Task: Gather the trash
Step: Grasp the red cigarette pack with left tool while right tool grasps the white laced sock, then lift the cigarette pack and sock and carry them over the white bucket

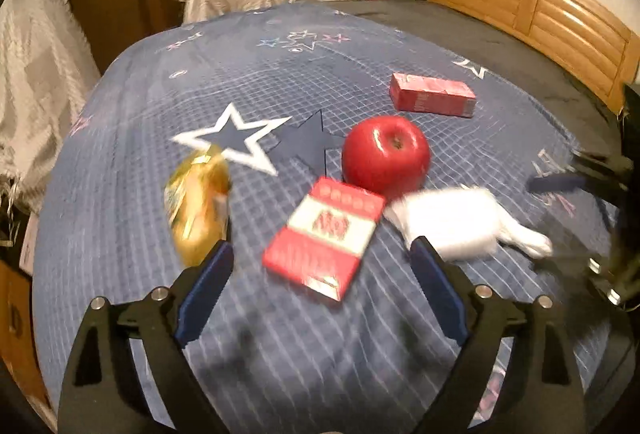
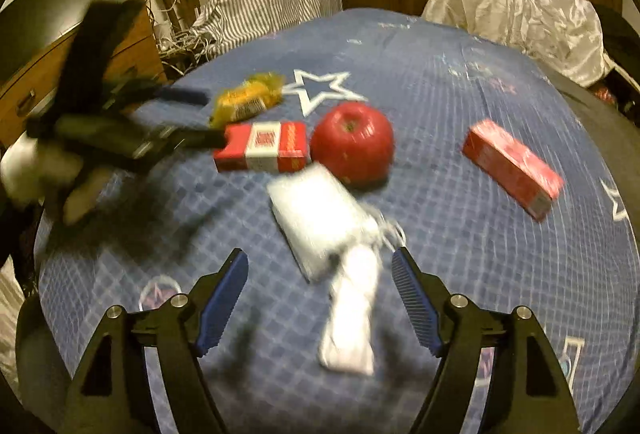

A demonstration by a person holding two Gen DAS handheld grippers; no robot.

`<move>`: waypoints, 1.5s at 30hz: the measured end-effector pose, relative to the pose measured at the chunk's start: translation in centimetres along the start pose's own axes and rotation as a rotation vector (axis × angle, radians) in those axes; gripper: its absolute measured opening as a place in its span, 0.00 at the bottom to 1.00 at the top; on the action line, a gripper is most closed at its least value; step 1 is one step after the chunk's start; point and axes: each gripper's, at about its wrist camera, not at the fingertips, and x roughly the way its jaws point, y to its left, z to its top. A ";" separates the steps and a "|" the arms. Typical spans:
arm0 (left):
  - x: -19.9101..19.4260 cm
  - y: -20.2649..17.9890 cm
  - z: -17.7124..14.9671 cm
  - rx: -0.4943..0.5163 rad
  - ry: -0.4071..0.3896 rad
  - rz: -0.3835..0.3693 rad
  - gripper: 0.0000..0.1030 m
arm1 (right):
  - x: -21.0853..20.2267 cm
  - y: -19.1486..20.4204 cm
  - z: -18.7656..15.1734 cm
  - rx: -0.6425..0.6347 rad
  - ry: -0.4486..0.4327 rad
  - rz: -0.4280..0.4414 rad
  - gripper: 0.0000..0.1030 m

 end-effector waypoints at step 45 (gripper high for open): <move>-2.1 -4.5 -8.9 0.014 0.120 0.010 0.57 | -1.9 1.7 -9.1 0.090 0.086 -0.079 0.32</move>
